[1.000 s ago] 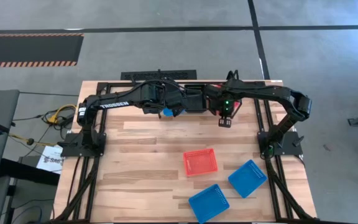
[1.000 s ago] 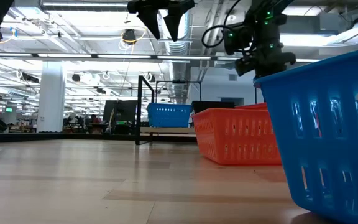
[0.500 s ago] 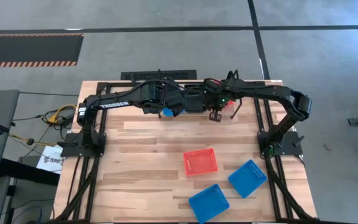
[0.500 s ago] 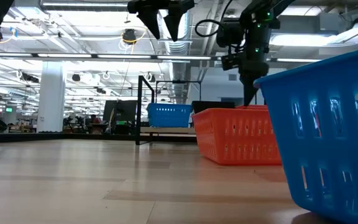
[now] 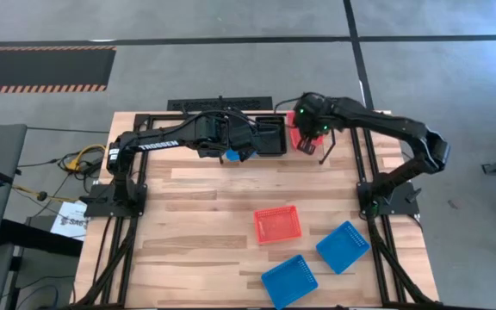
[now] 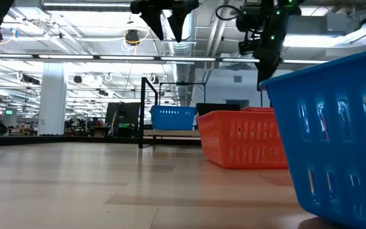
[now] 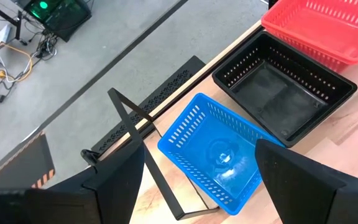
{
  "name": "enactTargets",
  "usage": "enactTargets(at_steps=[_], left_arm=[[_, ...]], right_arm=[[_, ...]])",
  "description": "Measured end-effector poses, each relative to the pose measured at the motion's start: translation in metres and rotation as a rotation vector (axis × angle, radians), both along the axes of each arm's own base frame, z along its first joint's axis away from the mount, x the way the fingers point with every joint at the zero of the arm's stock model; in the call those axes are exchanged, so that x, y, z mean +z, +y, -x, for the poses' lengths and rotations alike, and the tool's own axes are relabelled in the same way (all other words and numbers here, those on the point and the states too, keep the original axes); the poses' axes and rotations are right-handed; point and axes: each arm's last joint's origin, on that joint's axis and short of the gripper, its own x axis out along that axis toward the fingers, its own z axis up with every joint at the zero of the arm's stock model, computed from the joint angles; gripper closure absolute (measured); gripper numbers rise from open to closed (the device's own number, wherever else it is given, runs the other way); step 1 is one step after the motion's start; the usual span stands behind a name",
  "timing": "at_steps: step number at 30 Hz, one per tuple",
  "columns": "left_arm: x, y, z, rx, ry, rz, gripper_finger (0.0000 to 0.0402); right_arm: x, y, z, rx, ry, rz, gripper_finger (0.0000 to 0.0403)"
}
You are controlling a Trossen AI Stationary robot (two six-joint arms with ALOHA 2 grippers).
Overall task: Stack baskets on shelf by color
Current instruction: Stack the bottom orange bin on top of the orange bin on the shelf
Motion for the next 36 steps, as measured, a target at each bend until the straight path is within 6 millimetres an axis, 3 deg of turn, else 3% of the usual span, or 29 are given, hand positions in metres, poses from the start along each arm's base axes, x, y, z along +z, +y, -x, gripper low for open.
enactTargets(at_steps=[4, 17, 25, 36], left_arm=[[0.0, 0.0, 0.0, 0.001, -0.001, 0.0, 0.0109], [0.0, 0.0, 0.0, 0.008, -0.009, 0.002, 0.0109], [0.0, 0.0, 0.0, 0.009, -0.009, 0.002, 0.0109], [0.0, 0.0, 0.0, 0.009, -0.01, 0.002, 0.0109]], right_arm=[[-0.005, -0.012, 0.004, -0.049, 0.014, -0.011, 0.0402], [-0.044, -0.029, -0.014, -0.076, 0.098, -0.102, 0.0402], [-0.056, -0.03, -0.012, -0.099, 0.144, -0.136, 0.0402], [-0.079, -0.017, -0.007, -0.121, 0.2, -0.184, 0.0402]])
